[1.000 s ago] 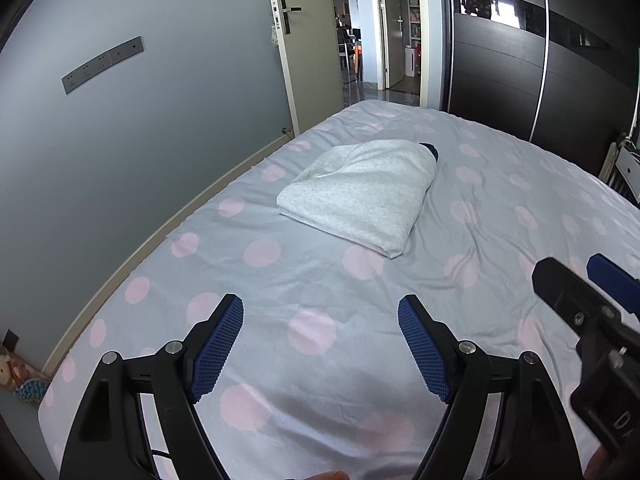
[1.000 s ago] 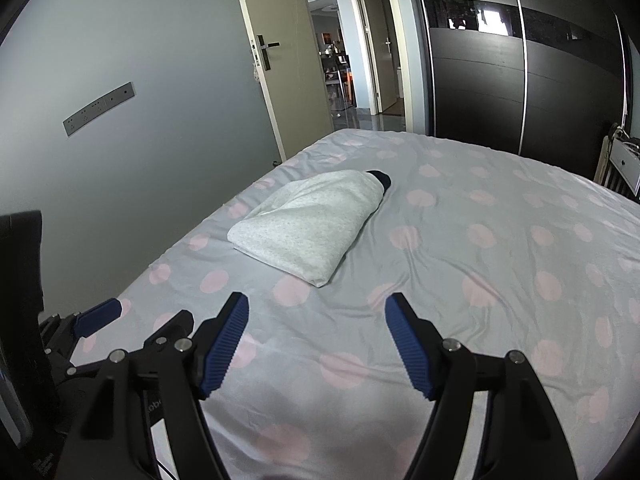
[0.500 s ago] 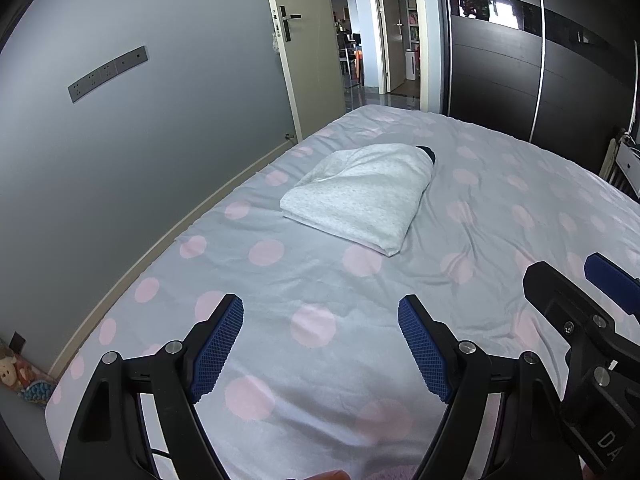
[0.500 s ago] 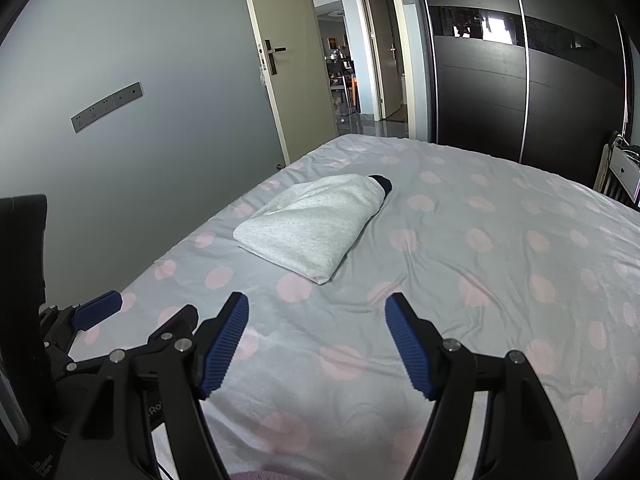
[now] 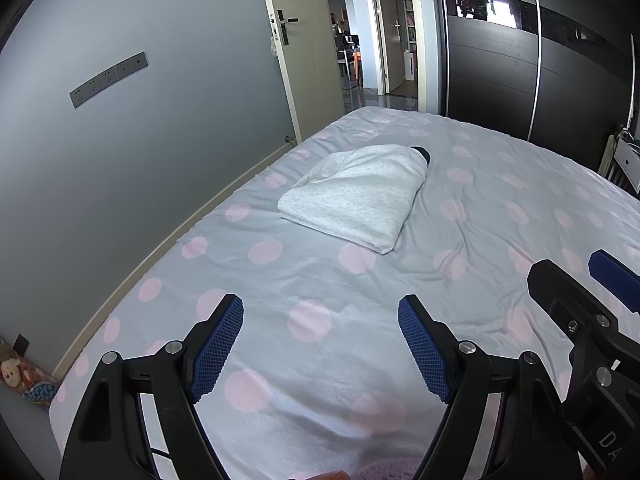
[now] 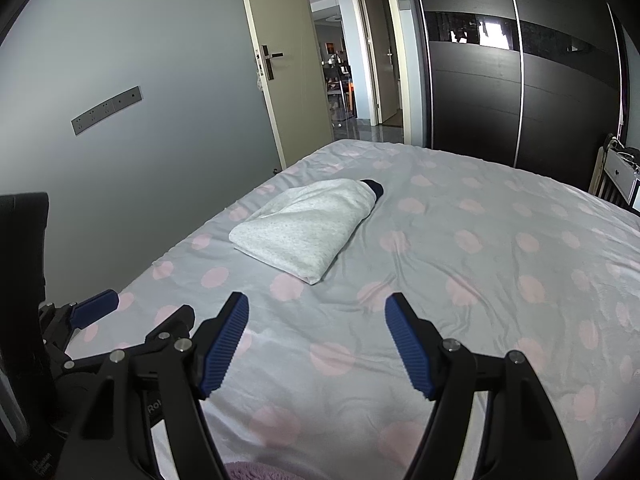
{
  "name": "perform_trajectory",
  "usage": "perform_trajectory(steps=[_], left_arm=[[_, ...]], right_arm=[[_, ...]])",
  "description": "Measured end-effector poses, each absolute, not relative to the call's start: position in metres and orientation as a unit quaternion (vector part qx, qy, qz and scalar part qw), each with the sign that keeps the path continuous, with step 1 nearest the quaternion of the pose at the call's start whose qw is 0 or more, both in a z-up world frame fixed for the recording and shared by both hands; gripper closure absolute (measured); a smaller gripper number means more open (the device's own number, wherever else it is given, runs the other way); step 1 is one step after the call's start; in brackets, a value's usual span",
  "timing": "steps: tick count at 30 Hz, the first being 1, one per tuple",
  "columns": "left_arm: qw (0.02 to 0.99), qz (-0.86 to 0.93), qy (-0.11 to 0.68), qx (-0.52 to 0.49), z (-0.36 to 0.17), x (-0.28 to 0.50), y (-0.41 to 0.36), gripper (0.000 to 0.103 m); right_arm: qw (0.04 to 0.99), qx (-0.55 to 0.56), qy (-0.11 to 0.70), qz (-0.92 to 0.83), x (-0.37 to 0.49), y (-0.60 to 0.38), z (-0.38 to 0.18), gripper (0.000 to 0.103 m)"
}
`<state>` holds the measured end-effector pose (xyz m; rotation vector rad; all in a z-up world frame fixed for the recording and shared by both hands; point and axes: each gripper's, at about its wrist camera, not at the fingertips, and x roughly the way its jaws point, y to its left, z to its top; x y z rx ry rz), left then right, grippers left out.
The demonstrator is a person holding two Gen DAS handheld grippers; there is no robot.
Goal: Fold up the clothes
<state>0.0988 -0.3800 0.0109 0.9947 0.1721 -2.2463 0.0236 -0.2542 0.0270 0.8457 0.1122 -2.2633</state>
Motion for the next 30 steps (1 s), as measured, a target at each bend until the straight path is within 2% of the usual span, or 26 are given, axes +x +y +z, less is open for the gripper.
perform_trajectory(steps=[30], left_arm=[[0.333, -0.865, 0.05, 0.371, 0.026, 0.106, -0.353, 0.022]], right_arm=[[0.35, 0.311, 0.038, -0.883, 0.036, -0.229, 0.041, 0.033]])
